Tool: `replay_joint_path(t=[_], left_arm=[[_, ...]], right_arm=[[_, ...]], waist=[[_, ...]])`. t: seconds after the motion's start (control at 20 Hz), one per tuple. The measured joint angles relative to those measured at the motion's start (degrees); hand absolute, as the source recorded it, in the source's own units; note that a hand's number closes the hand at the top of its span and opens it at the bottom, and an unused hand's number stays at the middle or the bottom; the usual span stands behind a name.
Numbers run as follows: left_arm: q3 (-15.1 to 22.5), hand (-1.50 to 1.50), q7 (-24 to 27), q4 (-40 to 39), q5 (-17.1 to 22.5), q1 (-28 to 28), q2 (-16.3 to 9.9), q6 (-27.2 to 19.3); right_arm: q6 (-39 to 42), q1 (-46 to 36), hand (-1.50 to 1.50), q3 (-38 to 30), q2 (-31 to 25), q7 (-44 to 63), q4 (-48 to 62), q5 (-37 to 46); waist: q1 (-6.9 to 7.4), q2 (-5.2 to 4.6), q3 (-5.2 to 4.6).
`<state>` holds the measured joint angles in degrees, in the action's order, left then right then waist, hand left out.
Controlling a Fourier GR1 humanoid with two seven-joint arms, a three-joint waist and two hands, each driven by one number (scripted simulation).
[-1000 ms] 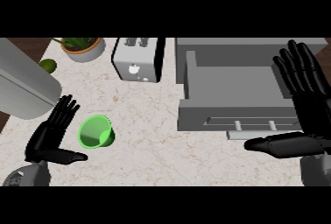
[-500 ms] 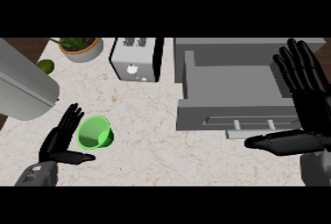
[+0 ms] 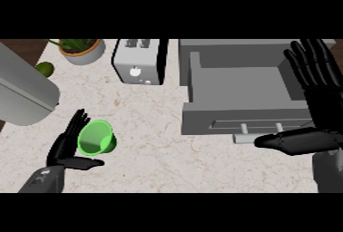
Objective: Pick up the cup, place it into the drawer and close the drawer
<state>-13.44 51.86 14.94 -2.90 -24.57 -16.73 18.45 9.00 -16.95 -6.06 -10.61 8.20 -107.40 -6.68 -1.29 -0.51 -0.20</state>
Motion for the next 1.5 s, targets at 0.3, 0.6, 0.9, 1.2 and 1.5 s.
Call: replay_joint_path(t=[0.3,0.6,0.9,1.2,1.5], left_arm=[[0.09,-1.5,2.88,-2.67,-0.84,-0.9,1.37,-1.57],[0.08,-1.5,3.41,-4.33,-1.31,-2.86,1.88,-1.79],[0.32,1.5,3.19,-4.61,-1.29,-3.89,3.42,0.08],[0.83,1.5,5.04,-1.96,-1.36,-3.99,4.64,0.76],[-0.8,1.5,9.14,0.89,-0.96,-4.69,5.99,-7.05]], right_arm=[[1.25,0.34,-1.5,-1.1,-0.83,-0.54,0.56,-1.18],[1.38,0.82,-1.5,-1.06,-0.76,-0.53,-0.1,-1.23],[1.7,0.42,-1.5,-1.24,-1.07,-1.24,1.14,-0.84],[2.07,0.63,-1.5,-1.18,-1.32,-1.41,1.53,-0.63],[1.78,-0.18,-1.5,-1.27,-1.45,-0.42,1.11,-0.76]], waist=[[-0.24,-0.09,-0.03],[-0.56,-0.2,-0.07],[-0.45,-0.24,-0.07],[-0.47,-0.22,-0.08],[-0.41,-0.2,-0.07]])
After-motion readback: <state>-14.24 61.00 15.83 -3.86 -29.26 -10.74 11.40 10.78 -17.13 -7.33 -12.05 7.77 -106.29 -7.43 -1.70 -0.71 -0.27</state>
